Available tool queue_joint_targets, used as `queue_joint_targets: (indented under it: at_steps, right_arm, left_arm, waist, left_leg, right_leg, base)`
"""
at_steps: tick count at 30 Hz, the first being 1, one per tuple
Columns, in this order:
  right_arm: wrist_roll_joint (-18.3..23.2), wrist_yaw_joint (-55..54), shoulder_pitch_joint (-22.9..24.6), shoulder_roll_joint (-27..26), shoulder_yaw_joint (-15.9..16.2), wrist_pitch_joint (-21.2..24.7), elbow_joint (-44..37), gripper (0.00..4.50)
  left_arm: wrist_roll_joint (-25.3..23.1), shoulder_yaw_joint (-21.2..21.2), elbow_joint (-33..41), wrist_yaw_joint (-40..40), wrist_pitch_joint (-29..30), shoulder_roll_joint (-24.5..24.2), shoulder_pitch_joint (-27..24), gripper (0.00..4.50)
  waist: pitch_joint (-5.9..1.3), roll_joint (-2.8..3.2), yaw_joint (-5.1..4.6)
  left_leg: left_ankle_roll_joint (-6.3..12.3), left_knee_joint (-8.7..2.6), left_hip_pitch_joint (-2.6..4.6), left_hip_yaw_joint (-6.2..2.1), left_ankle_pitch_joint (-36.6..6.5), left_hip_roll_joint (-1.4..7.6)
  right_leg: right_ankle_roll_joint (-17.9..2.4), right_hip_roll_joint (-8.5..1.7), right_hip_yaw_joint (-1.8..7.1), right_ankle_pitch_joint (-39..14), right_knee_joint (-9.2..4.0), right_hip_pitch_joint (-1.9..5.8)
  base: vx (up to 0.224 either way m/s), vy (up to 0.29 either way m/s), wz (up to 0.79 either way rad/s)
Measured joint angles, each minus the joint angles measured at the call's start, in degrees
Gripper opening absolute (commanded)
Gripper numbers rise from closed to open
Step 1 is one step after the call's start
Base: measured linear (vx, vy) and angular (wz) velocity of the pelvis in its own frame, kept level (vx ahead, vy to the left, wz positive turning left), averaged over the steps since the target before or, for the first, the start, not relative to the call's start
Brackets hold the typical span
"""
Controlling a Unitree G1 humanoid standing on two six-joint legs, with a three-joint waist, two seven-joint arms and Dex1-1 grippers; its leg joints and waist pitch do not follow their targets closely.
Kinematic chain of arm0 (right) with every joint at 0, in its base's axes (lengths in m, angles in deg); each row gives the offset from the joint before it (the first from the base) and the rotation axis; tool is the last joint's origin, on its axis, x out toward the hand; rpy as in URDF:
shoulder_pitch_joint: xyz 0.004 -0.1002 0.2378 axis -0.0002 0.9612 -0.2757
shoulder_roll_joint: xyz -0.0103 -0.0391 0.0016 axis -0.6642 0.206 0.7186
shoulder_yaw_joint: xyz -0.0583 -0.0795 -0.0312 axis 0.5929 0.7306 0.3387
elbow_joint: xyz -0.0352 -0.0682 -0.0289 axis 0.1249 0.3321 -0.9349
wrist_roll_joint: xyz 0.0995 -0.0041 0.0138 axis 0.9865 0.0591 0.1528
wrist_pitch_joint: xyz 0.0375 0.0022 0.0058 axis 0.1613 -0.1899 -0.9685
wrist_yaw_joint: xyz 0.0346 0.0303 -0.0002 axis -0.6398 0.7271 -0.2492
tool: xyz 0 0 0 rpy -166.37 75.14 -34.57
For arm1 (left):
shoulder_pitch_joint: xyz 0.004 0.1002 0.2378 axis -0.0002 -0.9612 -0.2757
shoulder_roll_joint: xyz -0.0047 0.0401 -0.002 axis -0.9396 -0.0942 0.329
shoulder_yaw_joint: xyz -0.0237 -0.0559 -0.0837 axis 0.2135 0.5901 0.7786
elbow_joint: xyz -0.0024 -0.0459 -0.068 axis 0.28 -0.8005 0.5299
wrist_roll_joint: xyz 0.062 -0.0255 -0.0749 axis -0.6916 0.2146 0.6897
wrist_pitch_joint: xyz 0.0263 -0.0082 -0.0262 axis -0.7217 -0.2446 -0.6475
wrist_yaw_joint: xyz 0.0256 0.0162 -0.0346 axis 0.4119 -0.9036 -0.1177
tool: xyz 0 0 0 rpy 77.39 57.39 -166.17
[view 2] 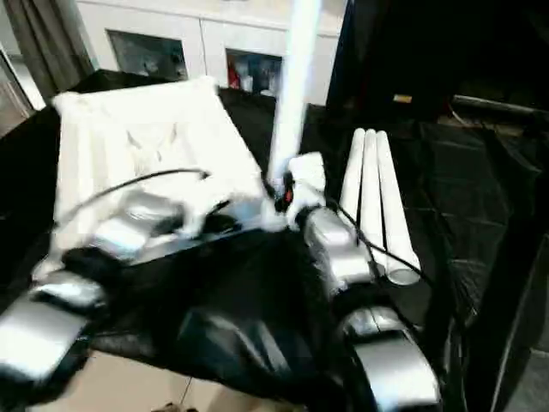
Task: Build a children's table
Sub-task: Rotate leg to tighten
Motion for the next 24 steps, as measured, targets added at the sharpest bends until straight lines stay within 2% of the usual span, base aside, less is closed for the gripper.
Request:
queue_joint_targets:
  at_steps: [6, 20, 21, 22, 24]
  right_arm:
    - [-0.71, -5.39, -2.25, -1.09, -2.08, -0.08, 2.78, 1.89]
    - [-2.54, -5.85, -3.68, -1.61, -2.82, -0.66, 5.13, 1.89]
    - [-2.55, -5.65, -3.78, -1.60, -2.87, -0.66, 5.24, 2.45]
    - [-2.55, -5.42, -3.92, -1.60, -2.92, -0.65, 5.52, 2.45]
    - [-2.46, -4.44, -3.44, -1.88, -3.47, -0.76, 6.72, 2.76]
  left_arm:
    - [-0.02, 0.73, -1.80, -3.68, 1.74, 2.67, 1.54, 0.00]
    - [-0.06, 1.13, -2.60, -4.22, 1.65, 2.73, 1.80, 0.00]
    - [-0.07, 1.13, -2.61, -4.22, 1.54, 2.69, 1.80, 0.00]
    - [-0.05, 1.13, -2.62, -4.22, 1.46, 2.64, 1.79, 0.00]
    - [-0.02, 1.14, -2.61, -4.25, 1.05, 2.35, 1.74, 0.00]
  waist:
    - [-0.14, -0.06, 0.17]
    - [-0.23, -0.02, 0.07]
    - [-0.23, -0.02, 0.05]
    - [-0.23, -0.02, 0.03]
    - [-0.20, 0.02, -0.01]
  left_leg:
    - [0.00, -0.07, 0.00, 0.01, 0.00, -0.01]
    - [0.00, -0.39, 0.04, 0.02, 0.00, -0.02]
    - [0.00, -0.39, 0.04, 0.02, 0.00, -0.02]
    - [0.00, -0.39, 0.03, 0.03, 0.00, -0.02]
    - [0.00, -0.39, 0.00, 0.03, 0.00, -0.02]
  right_leg:
    - [-0.34, 0.00, 0.00, 0.21, -0.16, 0.17]
    - [-0.35, 0.00, -0.05, 0.22, -0.43, 0.21]
    - [-0.35, 0.00, -0.05, 0.23, -0.44, 0.21]
    - [-0.36, 0.00, -0.05, 0.23, -0.45, 0.21]
    - [-0.37, 0.00, -0.05, 0.24, -0.45, 0.16]
  base:
    - [0.000, 0.000, 0.00]
    - [0.000, 0.000, 0.00]
    - [0.000, 0.000, 0.00]
    - [0.000, 0.000, 0.00]
    - [0.000, 0.000, 0.00]
